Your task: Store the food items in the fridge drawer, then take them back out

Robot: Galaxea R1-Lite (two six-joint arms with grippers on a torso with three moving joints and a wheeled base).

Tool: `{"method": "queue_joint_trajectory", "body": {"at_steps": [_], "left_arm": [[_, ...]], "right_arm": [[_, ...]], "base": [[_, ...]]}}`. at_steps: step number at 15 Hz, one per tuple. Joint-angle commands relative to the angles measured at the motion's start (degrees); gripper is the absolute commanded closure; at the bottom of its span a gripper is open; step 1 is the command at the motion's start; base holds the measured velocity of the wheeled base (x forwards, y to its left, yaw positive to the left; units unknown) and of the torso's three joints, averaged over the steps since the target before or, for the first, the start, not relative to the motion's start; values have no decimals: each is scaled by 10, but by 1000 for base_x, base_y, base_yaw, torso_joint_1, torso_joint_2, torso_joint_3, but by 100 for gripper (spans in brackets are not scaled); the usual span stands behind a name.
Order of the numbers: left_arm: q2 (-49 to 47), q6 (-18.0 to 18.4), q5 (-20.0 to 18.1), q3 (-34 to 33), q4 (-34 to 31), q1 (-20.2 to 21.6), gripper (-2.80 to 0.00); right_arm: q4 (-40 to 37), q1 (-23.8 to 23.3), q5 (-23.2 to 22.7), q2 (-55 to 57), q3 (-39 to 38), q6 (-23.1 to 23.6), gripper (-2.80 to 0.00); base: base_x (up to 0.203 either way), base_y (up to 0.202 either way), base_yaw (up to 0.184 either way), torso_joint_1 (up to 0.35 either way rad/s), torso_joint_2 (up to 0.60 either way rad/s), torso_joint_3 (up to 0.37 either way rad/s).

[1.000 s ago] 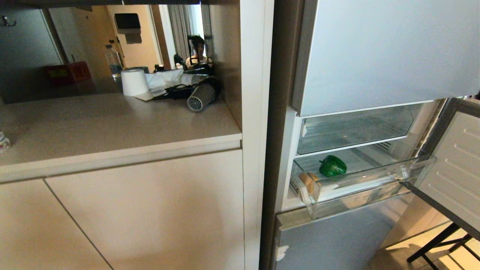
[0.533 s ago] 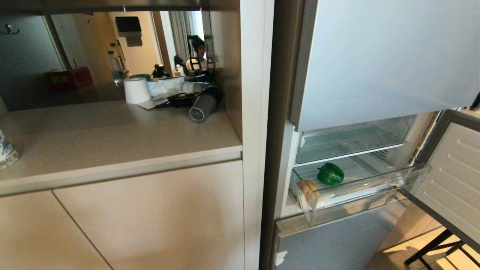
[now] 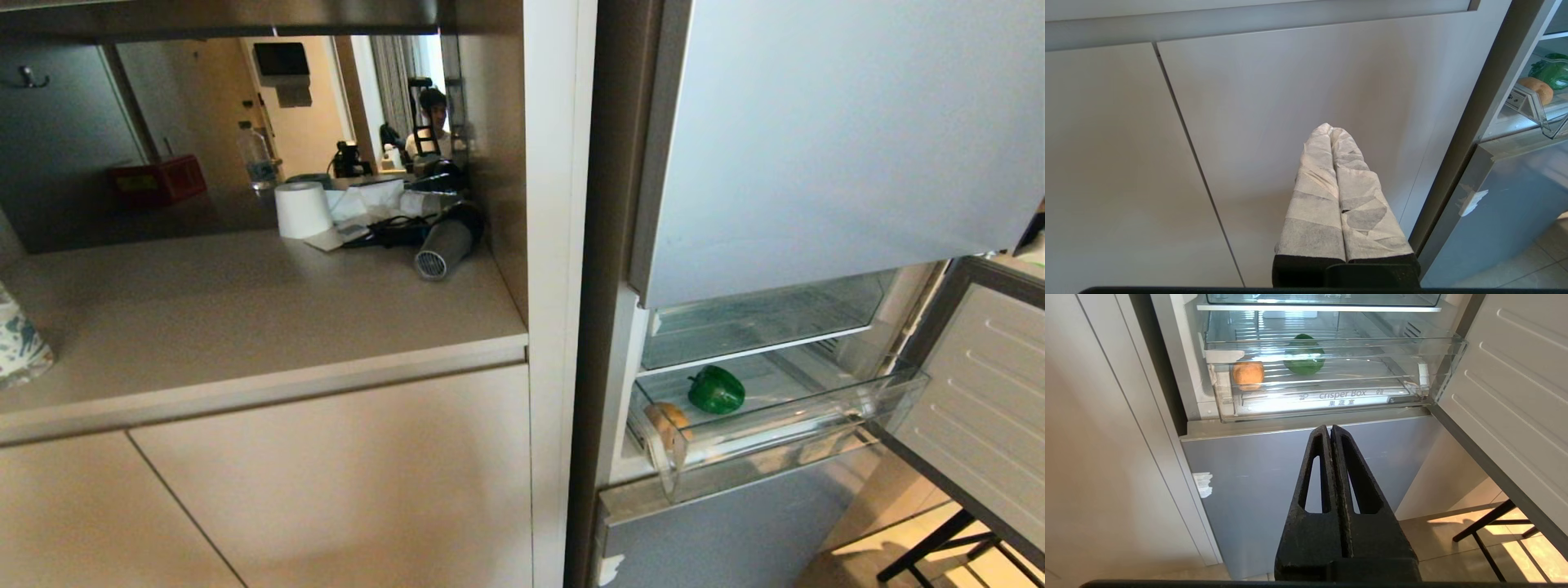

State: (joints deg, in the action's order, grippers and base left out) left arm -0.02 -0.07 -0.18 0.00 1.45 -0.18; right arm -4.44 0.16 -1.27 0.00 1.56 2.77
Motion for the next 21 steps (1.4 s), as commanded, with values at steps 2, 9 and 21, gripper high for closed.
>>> {"method": "queue_joint_trajectory", "body": {"at_steps": [2, 9, 21], "left_arm": [[1, 0, 0, -6, 0, 0, 0], [1, 0, 0, -6, 0, 0, 0], [1, 0, 0, -6, 0, 0, 0]], "right_arm": [[1, 0, 0, 0, -1, 2, 0], [-13, 0, 2, 7, 32, -3, 0], [-80, 1, -87, 689, 379, -51, 0]], "base": [[0, 0, 0, 0, 0, 0], [0, 0, 0, 0, 0, 0], [0, 0, 0, 0, 0, 0]]}}
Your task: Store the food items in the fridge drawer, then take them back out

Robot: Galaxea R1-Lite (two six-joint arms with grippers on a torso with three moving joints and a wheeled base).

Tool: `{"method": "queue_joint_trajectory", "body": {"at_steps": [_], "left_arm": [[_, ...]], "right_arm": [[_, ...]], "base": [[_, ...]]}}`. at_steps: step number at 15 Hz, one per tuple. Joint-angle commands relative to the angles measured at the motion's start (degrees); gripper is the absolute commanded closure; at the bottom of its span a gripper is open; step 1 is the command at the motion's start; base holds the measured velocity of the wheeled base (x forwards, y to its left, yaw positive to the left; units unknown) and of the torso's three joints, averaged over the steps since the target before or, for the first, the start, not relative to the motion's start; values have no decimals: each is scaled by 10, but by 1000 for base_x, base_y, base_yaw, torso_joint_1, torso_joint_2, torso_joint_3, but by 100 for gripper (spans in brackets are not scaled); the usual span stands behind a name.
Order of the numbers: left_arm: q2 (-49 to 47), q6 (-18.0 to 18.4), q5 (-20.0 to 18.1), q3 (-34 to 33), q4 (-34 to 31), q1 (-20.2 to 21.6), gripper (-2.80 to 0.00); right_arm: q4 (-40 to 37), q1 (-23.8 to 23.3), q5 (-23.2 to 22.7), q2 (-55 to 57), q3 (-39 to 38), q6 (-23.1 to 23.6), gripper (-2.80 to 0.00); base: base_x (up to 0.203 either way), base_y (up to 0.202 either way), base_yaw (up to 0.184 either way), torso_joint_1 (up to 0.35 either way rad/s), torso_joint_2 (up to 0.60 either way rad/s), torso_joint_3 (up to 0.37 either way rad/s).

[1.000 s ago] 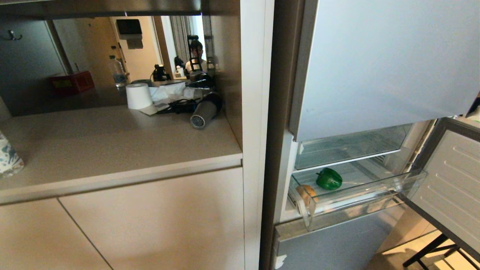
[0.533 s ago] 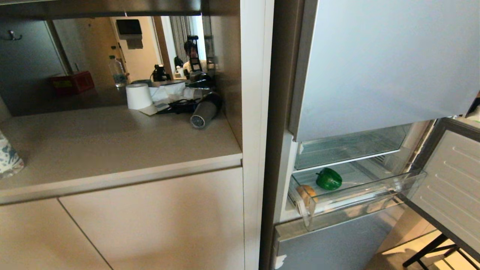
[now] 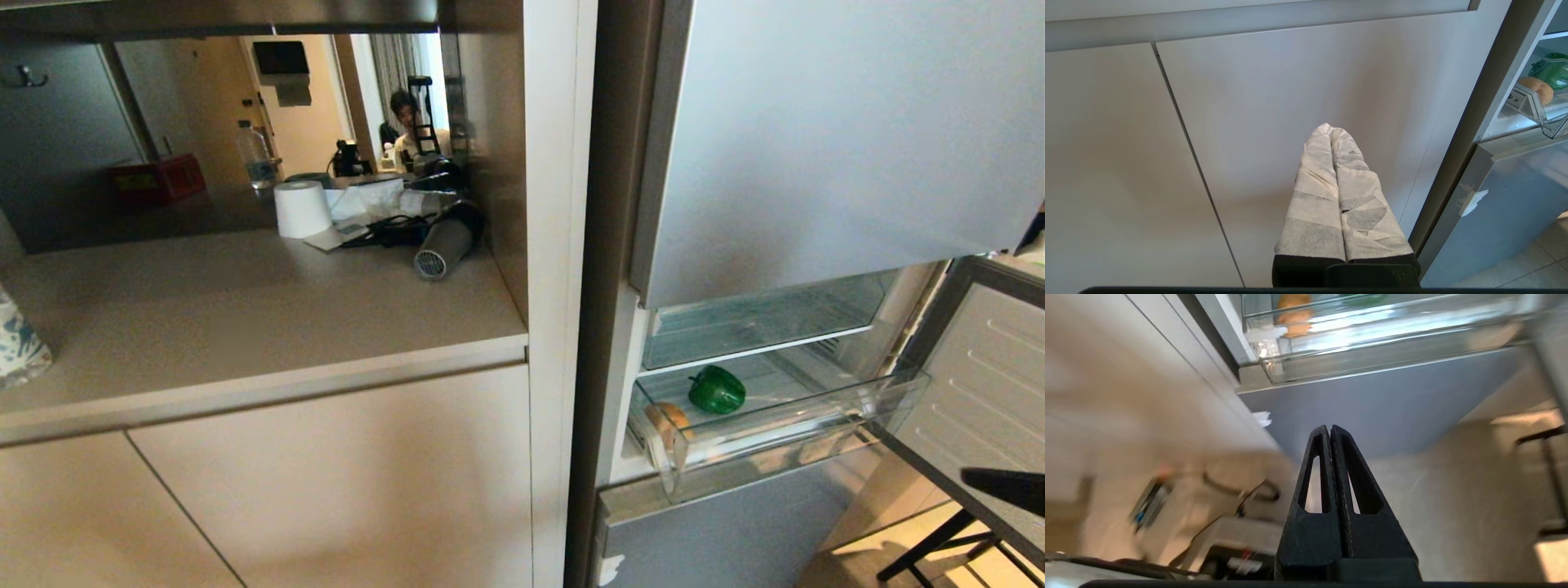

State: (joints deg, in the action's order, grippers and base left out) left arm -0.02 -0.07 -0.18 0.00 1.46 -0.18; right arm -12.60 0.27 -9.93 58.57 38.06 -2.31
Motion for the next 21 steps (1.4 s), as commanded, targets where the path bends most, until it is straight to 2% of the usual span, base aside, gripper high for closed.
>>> {"method": "queue_joint_trajectory", "body": {"at_steps": [1, 5, 9, 13, 18, 21], "left_arm": [[1, 0, 0, -6, 0, 0, 0], [1, 0, 0, -6, 0, 0, 0], [1, 0, 0, -6, 0, 0, 0], [1, 0, 0, -6, 0, 0, 0], [1, 0, 0, -6, 0, 0, 0], [1, 0, 0, -6, 0, 0, 0]], "right_arm": [[34, -1, -6, 146, 17, -1, 0], [212, -6, -12, 267, -17, -3, 0], [325, -18, -12, 383, -17, -4, 0], [478, -40, -15, 488, -9, -1, 0], [488, -45, -15, 562, 70, 3, 0], [437, -46, -15, 583, 131, 13, 0]], "base": [[0, 0, 0, 0, 0, 0], [0, 0, 0, 0, 0, 0], [0, 0, 0, 0, 0, 0], [0, 0, 0, 0, 0, 0], [0, 0, 0, 0, 0, 0], [0, 0, 0, 0, 0, 0]]}}
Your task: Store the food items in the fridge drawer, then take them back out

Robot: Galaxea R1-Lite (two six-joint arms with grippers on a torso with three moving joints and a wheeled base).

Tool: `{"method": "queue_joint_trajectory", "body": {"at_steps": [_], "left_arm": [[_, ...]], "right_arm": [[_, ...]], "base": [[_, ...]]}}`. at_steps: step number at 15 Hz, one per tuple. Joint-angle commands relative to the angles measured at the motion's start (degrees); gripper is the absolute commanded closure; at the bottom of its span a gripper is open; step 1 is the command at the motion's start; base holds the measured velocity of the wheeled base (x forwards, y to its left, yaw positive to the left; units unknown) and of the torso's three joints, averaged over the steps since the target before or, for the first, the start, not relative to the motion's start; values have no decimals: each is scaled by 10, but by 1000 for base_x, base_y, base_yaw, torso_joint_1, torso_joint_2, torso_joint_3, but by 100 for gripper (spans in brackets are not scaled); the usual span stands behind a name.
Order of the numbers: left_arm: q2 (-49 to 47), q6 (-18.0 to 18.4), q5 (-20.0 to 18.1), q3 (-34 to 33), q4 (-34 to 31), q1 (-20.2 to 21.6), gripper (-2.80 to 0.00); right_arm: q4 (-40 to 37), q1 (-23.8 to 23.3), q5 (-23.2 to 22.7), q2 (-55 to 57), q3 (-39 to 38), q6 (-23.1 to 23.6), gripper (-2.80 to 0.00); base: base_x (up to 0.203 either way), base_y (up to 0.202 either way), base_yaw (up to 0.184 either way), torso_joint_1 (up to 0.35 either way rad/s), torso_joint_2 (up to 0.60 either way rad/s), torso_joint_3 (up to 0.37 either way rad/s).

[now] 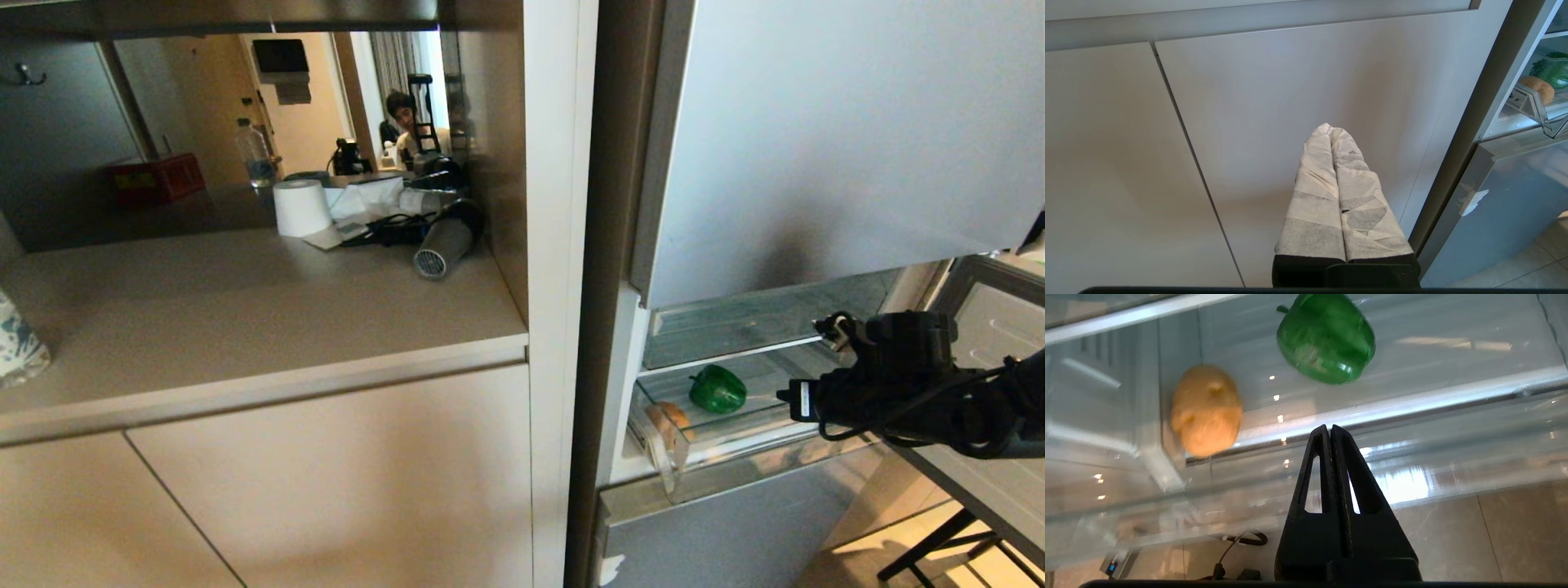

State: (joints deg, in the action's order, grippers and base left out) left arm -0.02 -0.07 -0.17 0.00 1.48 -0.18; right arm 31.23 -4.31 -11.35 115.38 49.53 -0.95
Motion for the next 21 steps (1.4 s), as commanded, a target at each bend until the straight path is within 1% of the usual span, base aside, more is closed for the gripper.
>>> {"method": "queue_joint_trajectory", "body": {"at_steps": [1, 5, 10, 16, 21], "left_arm": [[1, 0, 0, -6, 0, 0, 0], [1, 0, 0, -6, 0, 0, 0], [1, 0, 0, -6, 0, 0, 0], [1, 0, 0, -6, 0, 0, 0], [1, 0, 0, -6, 0, 0, 0]], "right_arm": [[-19, -1, -1, 17, 37, 1, 0], [-71, -8, -1, 23, 88, 6, 0], [-67, -8, 1, 41, 91, 3, 0], [-68, -8, 3, 39, 74, 7, 0], [-77, -8, 28, 26, 31, 41, 0]], "base": [[0, 0, 0, 0, 0, 0], [0, 0, 0, 0, 0, 0], [0, 0, 0, 0, 0, 0], [0, 0, 0, 0, 0, 0], [0, 0, 0, 0, 0, 0]]}}
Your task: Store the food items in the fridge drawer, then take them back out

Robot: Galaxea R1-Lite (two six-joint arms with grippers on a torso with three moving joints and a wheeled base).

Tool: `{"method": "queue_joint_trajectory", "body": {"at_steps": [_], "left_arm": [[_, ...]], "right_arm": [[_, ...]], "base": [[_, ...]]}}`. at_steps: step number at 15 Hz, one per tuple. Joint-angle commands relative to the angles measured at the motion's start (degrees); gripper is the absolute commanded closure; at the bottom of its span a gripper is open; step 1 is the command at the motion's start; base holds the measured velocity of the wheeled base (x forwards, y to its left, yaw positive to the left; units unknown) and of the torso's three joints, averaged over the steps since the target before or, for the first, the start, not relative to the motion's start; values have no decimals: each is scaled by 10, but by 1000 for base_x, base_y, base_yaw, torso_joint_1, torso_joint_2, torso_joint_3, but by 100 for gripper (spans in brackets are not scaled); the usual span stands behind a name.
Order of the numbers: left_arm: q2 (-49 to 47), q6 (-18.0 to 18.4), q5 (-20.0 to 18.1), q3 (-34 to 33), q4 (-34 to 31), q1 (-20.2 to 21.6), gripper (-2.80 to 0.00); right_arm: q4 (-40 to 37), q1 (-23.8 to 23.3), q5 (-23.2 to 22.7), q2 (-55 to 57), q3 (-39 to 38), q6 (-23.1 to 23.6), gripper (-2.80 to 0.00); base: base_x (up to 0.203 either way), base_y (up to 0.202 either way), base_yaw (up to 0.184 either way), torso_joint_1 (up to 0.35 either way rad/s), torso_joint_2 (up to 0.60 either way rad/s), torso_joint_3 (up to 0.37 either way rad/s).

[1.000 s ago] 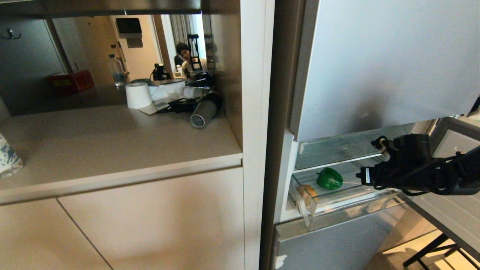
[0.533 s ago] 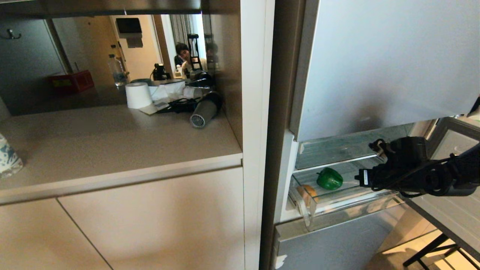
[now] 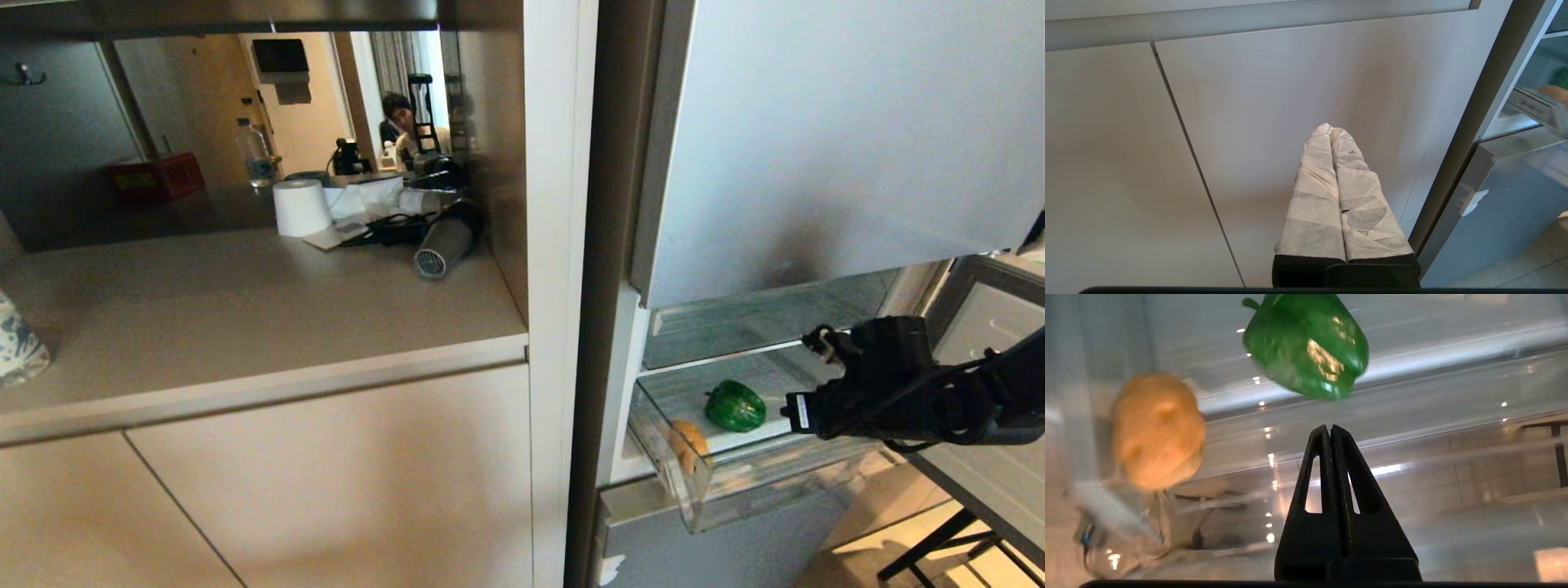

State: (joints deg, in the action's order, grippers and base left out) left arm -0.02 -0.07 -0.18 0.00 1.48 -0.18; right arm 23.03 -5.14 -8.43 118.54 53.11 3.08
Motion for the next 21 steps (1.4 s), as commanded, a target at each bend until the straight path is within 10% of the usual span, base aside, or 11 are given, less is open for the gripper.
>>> {"method": "queue_joint_trajectory", "body": {"at_steps": [1, 21], "left_arm": [[1, 0, 0, -6, 0, 0, 0], [1, 0, 0, -6, 0, 0, 0]], "right_arm": [[-6, 0, 0, -12, -10, 3, 0], [-37, -42, 22, -44, -41, 21, 0]], "base": [[0, 0, 0, 0, 0, 0], [0, 0, 0, 0, 0, 0]]}}
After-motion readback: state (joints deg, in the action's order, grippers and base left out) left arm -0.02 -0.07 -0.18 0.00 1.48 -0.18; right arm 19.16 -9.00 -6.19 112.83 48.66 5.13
